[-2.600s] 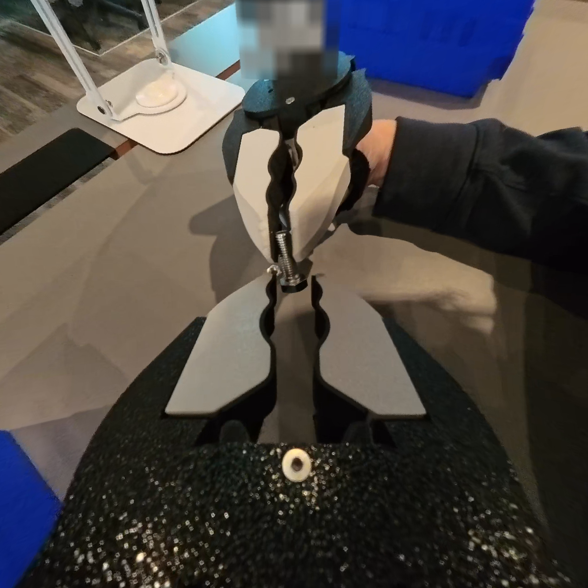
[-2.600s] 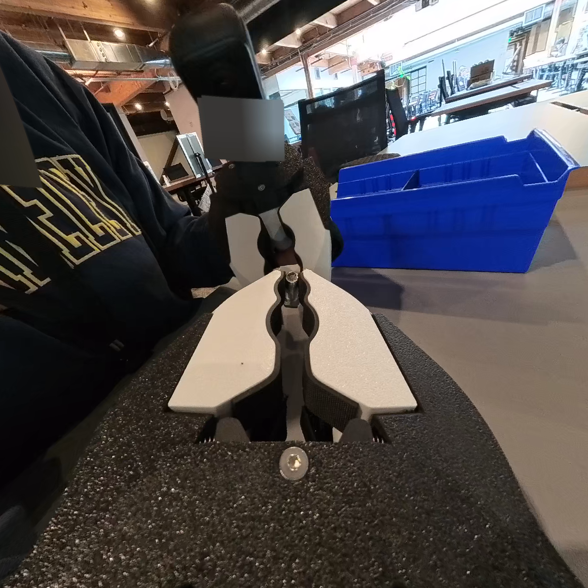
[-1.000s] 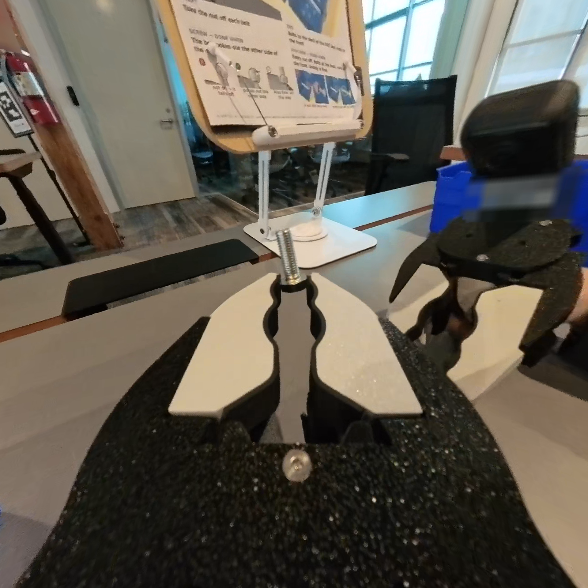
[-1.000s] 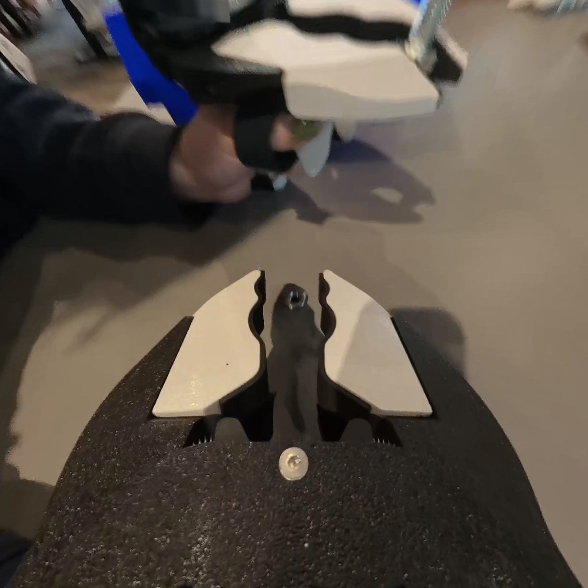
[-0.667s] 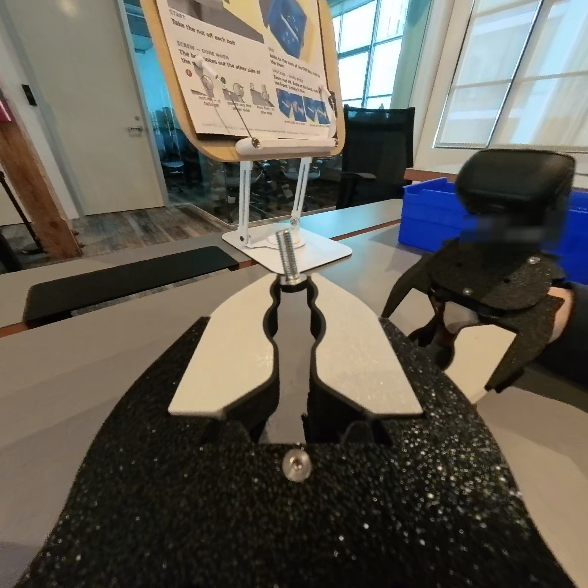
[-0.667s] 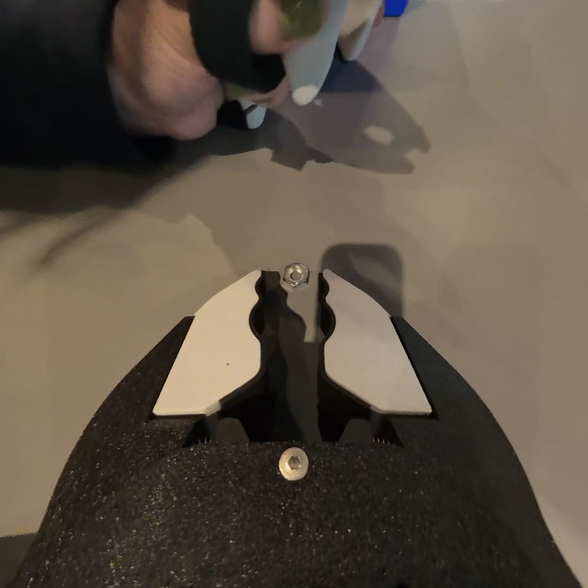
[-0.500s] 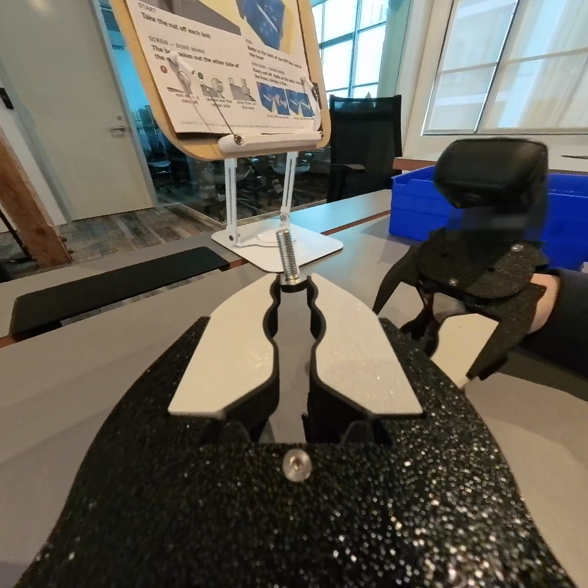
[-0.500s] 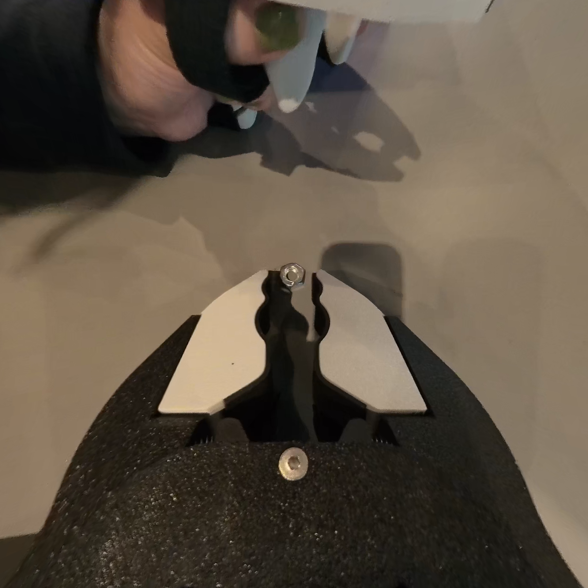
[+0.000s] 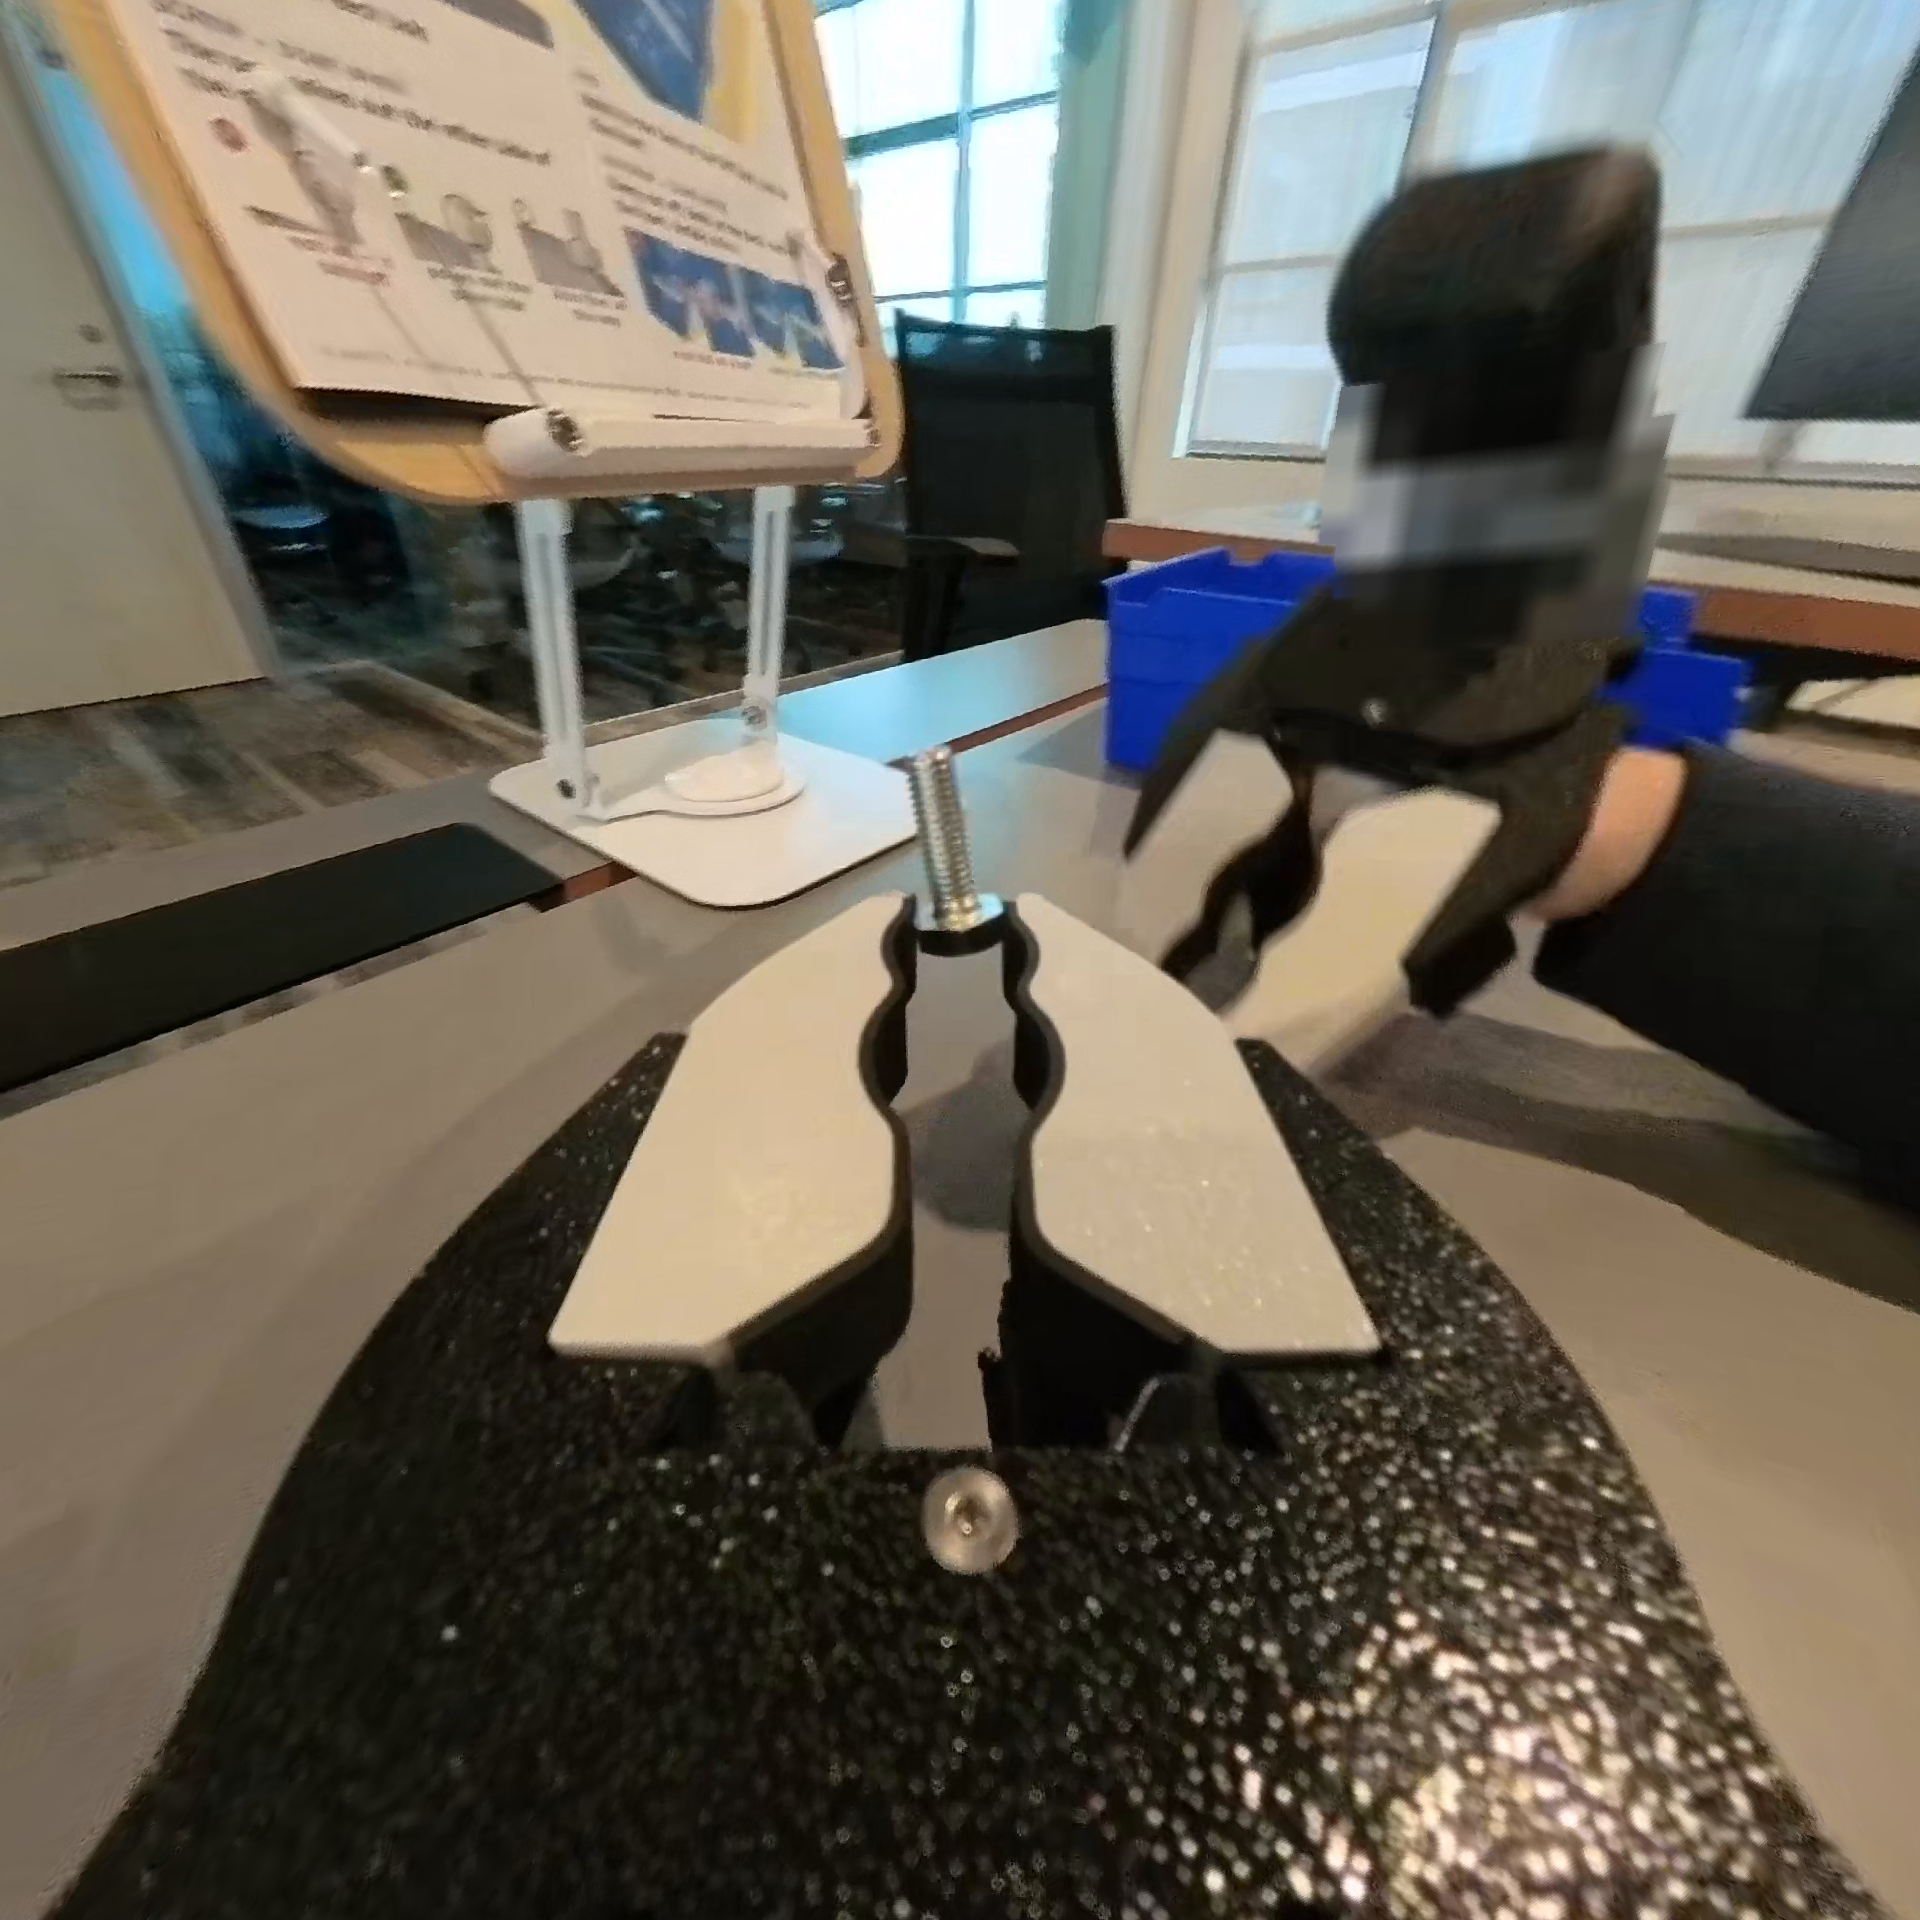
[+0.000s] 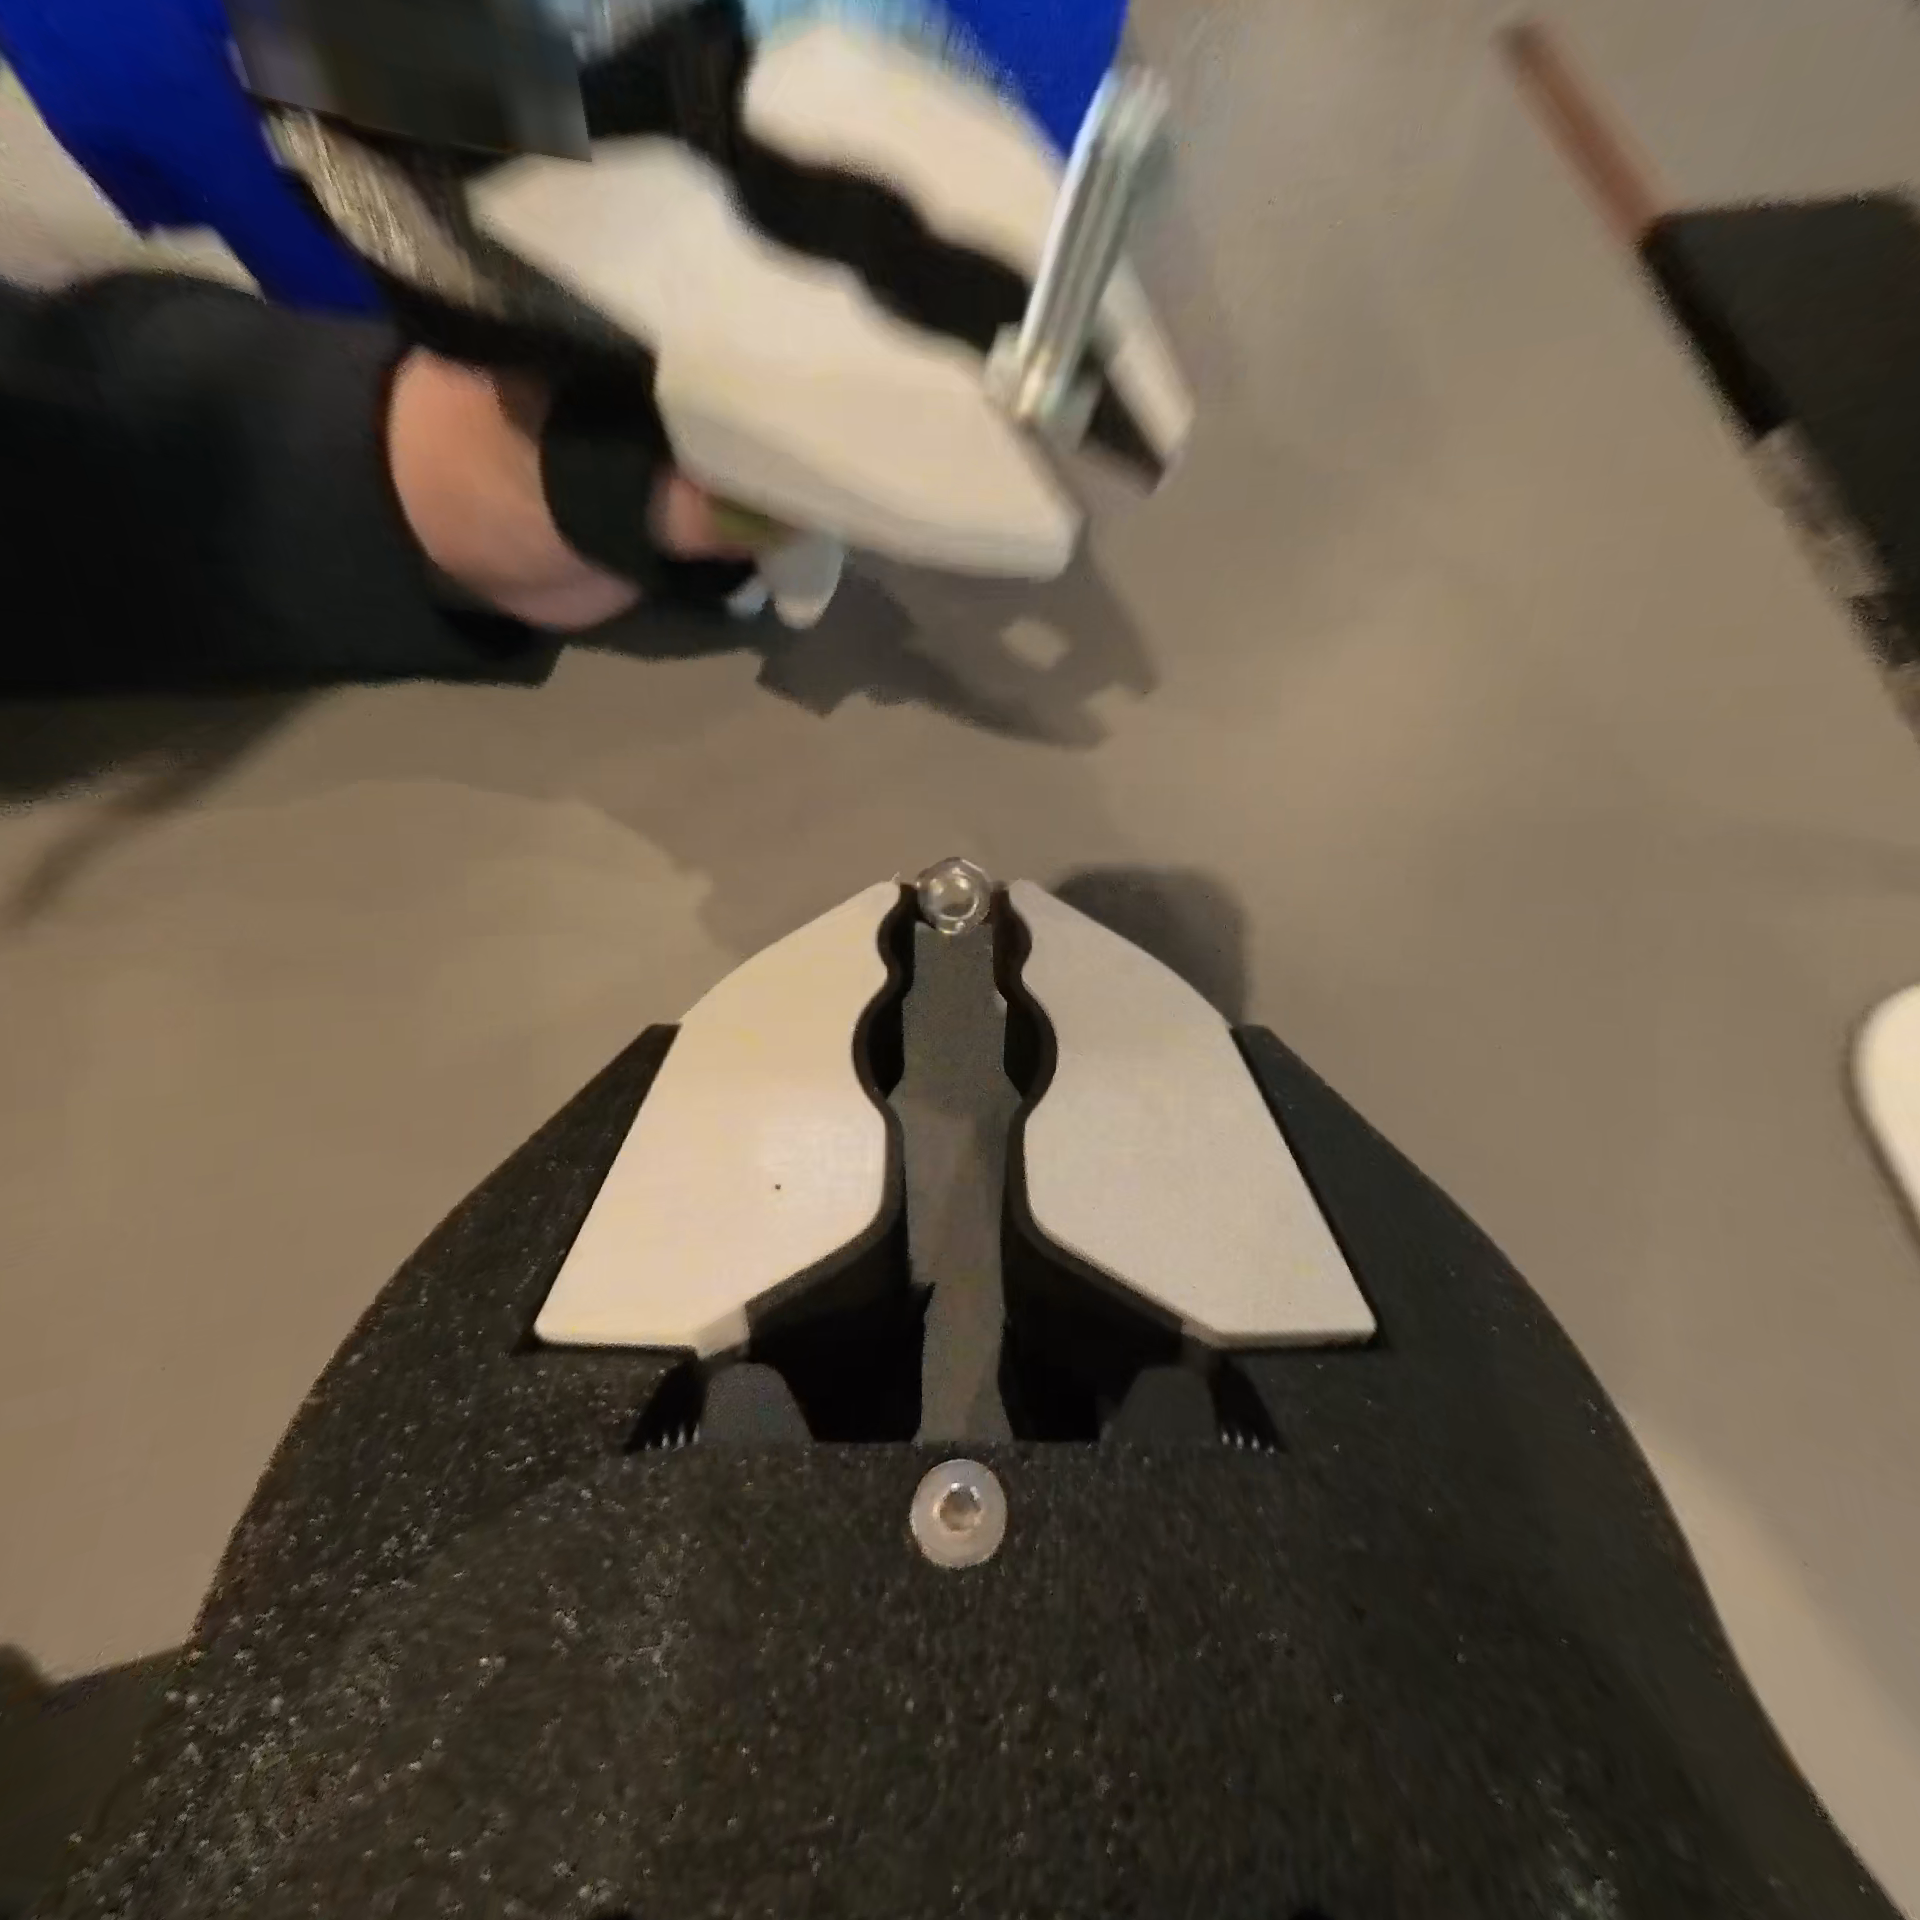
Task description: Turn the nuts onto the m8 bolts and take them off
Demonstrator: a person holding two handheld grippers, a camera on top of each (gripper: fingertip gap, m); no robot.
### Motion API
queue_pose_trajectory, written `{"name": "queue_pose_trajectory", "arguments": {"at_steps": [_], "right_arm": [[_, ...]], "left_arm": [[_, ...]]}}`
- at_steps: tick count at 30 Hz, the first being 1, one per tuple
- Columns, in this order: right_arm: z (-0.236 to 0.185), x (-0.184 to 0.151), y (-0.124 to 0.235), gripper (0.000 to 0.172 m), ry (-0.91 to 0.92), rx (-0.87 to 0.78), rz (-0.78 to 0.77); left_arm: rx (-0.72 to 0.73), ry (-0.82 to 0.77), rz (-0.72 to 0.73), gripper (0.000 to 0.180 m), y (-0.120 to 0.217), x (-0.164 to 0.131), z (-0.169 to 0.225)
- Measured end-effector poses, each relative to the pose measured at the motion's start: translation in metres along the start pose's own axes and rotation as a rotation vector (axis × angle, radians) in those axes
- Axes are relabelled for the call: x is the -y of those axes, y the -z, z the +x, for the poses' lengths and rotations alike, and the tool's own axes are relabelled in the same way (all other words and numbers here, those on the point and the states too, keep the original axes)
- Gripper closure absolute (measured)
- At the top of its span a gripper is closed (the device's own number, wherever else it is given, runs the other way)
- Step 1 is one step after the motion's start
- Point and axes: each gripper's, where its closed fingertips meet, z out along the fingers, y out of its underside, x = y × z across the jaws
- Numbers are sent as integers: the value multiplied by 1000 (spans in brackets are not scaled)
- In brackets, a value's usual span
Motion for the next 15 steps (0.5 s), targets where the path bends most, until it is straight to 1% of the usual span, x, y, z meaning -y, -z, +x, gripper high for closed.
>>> {"name": "queue_pose_trajectory", "arguments": {"at_steps": [4,6,7,11,15], "right_arm": [[-3,38,45,158,14,-37,162],[-14,55,64,158,45,-10,228],[-20,59,70,158,62,4,236],[-31,52,74,158,90,17,119],[-37,51,73,158,81,63,102]], "left_arm": [[-141,-84,-3,165,-6,-2,30],[-226,-104,1,165,-8,-3,47],[-267,-118,-3,166,-8,-4,55],[-379,-170,-19,166,-6,-7,77],[-415,-168,-17,166,-5,-7,82]]}}
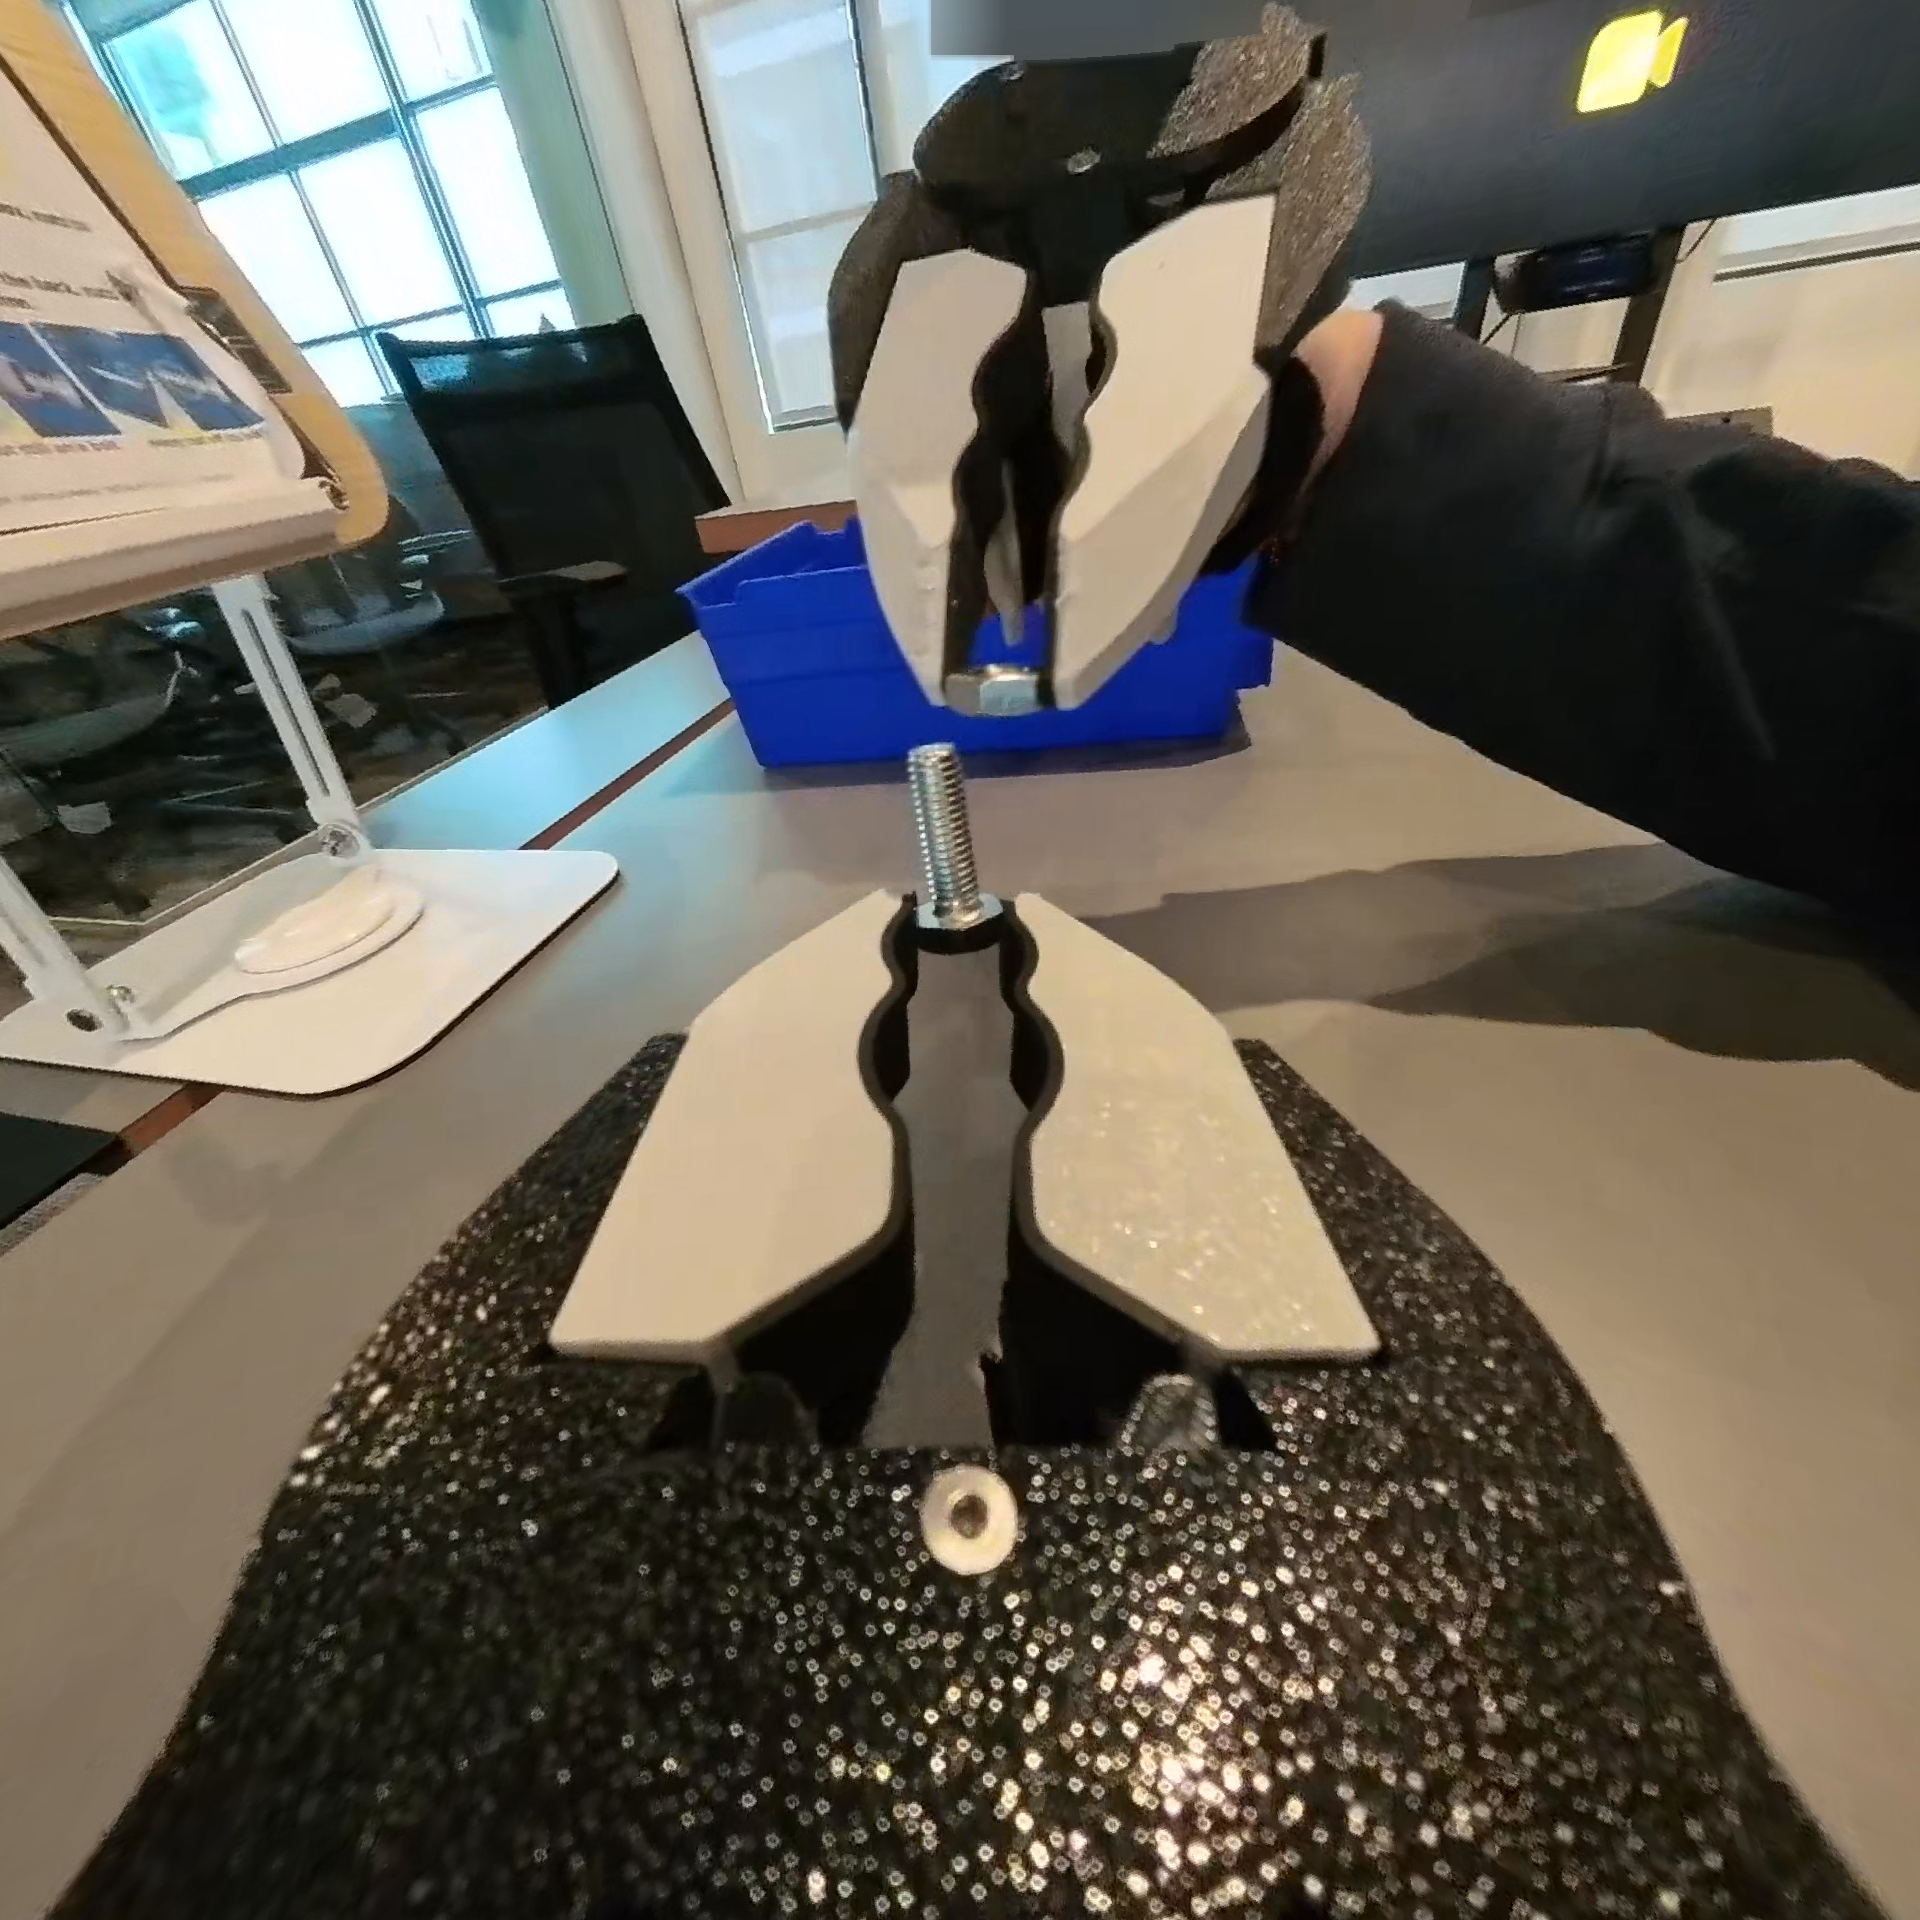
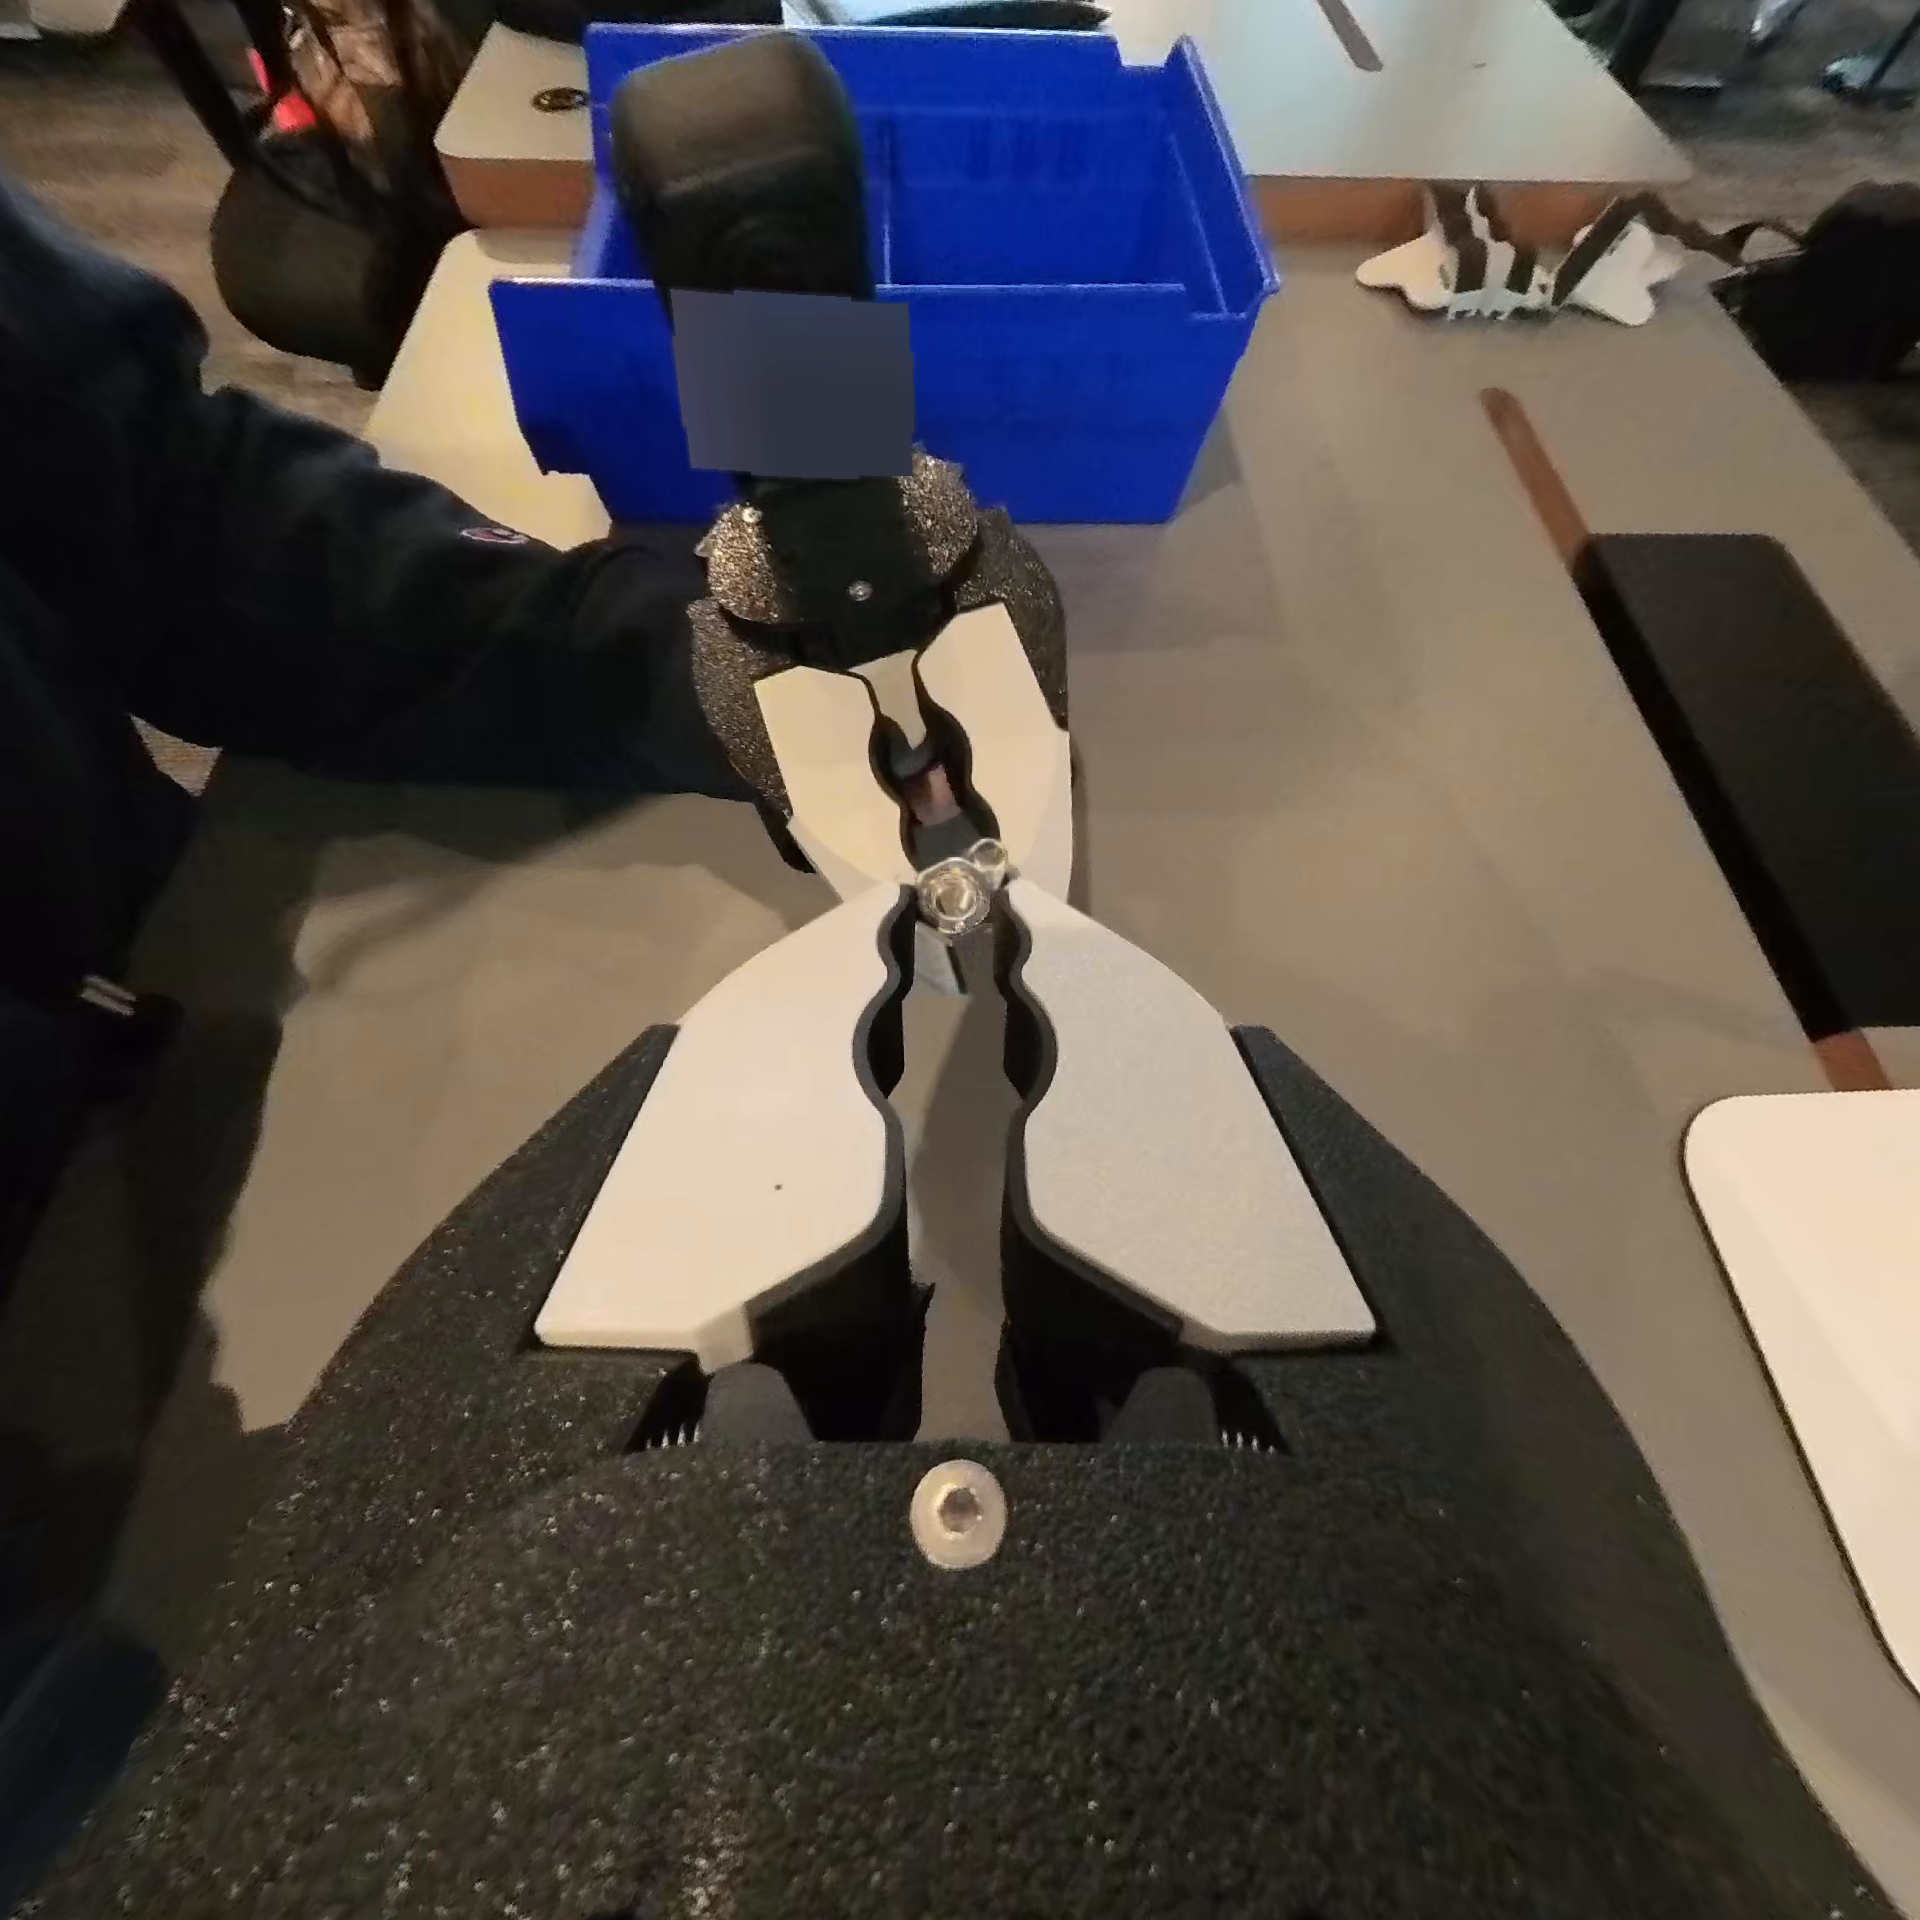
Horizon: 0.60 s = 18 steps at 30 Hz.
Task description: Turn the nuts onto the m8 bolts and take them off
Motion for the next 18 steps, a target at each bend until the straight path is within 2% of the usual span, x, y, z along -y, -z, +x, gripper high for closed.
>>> {"name": "queue_pose_trajectory", "arguments": {"at_steps": [18], "right_arm": [[-1,-12,-8,158,-7,14,-79]], "left_arm": [[-53,-53,-77,166,-6,-11,11]]}}
